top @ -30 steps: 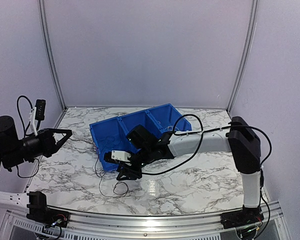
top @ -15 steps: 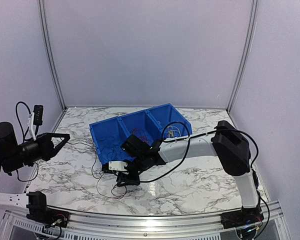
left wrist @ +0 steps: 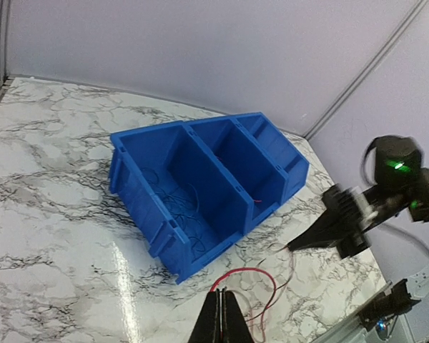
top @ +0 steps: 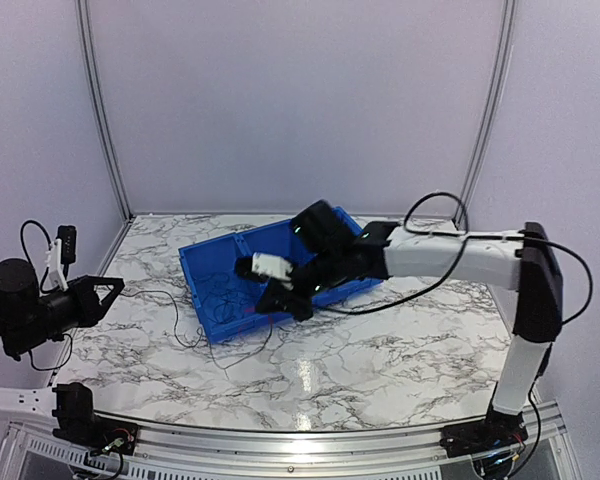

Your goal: Untangle the cables

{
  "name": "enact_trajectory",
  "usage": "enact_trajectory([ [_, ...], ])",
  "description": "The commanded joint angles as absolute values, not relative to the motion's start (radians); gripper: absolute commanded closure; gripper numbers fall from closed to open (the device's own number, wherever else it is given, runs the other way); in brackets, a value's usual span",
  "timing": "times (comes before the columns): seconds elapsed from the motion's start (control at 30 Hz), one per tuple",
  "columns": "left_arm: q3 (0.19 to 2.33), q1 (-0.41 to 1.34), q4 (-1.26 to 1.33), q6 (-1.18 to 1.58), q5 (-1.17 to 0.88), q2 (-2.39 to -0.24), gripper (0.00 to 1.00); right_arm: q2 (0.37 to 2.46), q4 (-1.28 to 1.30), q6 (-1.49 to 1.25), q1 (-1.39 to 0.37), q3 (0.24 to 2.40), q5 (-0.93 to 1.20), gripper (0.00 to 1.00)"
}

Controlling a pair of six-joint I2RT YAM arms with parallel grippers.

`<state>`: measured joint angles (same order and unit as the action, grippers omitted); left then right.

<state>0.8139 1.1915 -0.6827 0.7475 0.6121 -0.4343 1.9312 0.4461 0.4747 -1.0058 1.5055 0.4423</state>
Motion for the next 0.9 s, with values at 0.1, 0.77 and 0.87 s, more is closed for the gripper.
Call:
enact_trajectory([
  [0.1,0.810,1.193,-0.862,0.877,0.799,-0.414,1.00,1.621,0.394,0.348,-0.697,1.444,0.656,1.00],
  [0.77,0.941,1.193,-0.382,0.517,0.542,-0.837,0.38,1.451,0.464,0.372,-0.585,1.455,0.829,1.00],
  [0.87,1.008,1.193,-0.303,0.513,0.531,-1.009,0.32,1.437,0.486,0.431,-0.600,1.450,0.761,1.00],
])
